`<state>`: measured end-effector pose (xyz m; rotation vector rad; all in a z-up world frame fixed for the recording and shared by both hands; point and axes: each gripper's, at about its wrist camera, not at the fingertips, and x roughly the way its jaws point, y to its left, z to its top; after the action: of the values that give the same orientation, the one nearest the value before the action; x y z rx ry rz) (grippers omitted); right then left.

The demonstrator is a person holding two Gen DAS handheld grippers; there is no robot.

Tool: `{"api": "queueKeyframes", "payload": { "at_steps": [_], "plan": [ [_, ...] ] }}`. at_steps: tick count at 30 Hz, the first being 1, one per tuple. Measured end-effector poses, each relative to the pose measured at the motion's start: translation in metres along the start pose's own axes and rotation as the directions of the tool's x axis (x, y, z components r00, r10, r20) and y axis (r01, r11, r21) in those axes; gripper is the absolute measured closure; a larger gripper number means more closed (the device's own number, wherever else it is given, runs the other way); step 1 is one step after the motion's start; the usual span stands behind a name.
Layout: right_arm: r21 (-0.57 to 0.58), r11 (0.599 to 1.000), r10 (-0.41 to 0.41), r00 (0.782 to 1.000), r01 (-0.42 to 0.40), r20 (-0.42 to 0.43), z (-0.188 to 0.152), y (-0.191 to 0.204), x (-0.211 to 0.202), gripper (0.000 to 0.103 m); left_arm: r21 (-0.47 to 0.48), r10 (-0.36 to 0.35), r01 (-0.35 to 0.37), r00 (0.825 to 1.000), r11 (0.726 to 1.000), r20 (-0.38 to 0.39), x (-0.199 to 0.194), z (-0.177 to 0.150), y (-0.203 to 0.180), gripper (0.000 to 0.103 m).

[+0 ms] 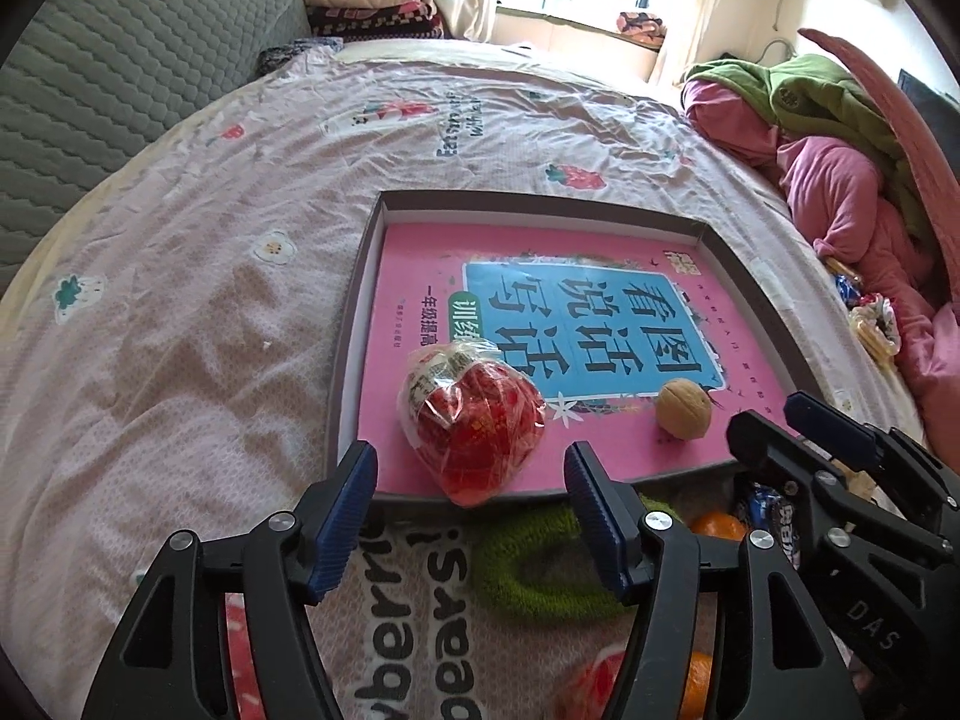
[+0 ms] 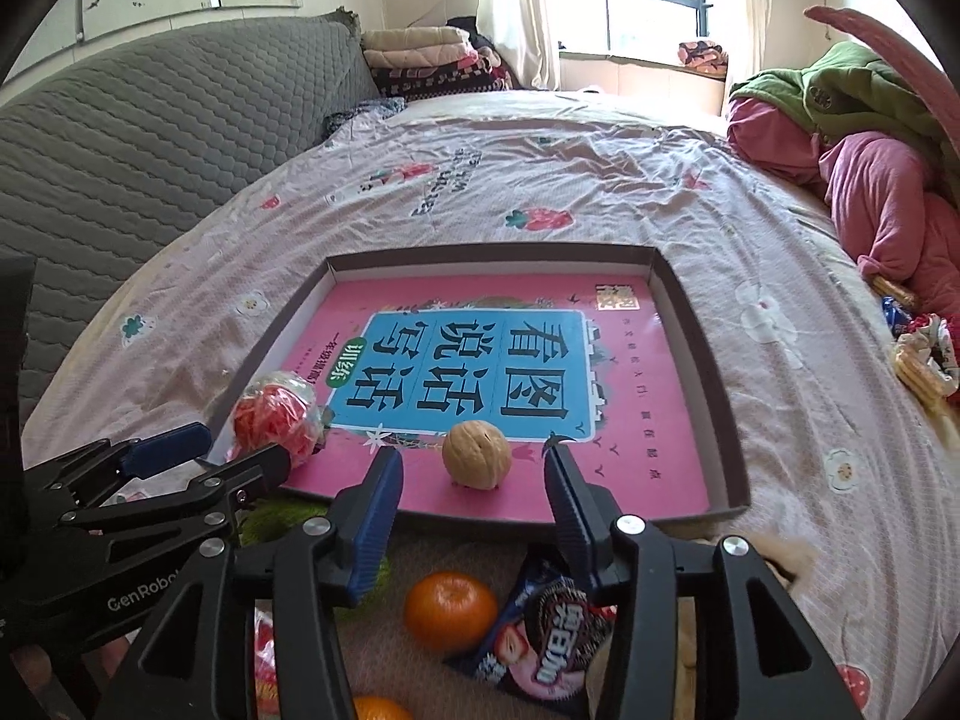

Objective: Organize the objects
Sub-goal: 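Open the right tool to drop the walnut while the left tool releases the red bag in the tray, then move the right tool to the cream lace pouch while the left tool reaches the Kinder egg bag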

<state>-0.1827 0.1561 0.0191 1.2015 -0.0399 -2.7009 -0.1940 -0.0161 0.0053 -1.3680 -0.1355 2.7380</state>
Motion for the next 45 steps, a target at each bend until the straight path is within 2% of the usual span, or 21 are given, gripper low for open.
{"api": "queueKeyframes", "payload": {
  "at_steps": [15,28,35,45],
  "plan": [
    [0.001,1.0,0.005,0.998,-0.005,0.064,-0.022,-0.007,-0.05,0.051,-0.004,-0.009,0.009,0.999,1.0,0.05,-0.044,-0.029,-0.009,0.035],
    [0.02,1.0,-0.012,0.994,0.01,0.109,-0.05,-0.022,-0.076,0.047,-0.003,-0.044,0.044,0.994,0.999,0.096,-0.071,-0.061,-0.016,0.035],
    [0.008,1.0,-0.029,0.992,0.029,0.123,-0.068,-0.027,-0.085,0.046,0.037,-0.052,0.049,0.993,0.998,0.104,-0.078,-0.08,-0.028,0.035],
    [0.037,0.998,-0.052,0.993,0.048,0.104,-0.085,-0.041,-0.089,0.045,0.044,-0.067,0.064,0.994,0.997,0.084,-0.079,-0.095,-0.029,0.035]
  ]
}}
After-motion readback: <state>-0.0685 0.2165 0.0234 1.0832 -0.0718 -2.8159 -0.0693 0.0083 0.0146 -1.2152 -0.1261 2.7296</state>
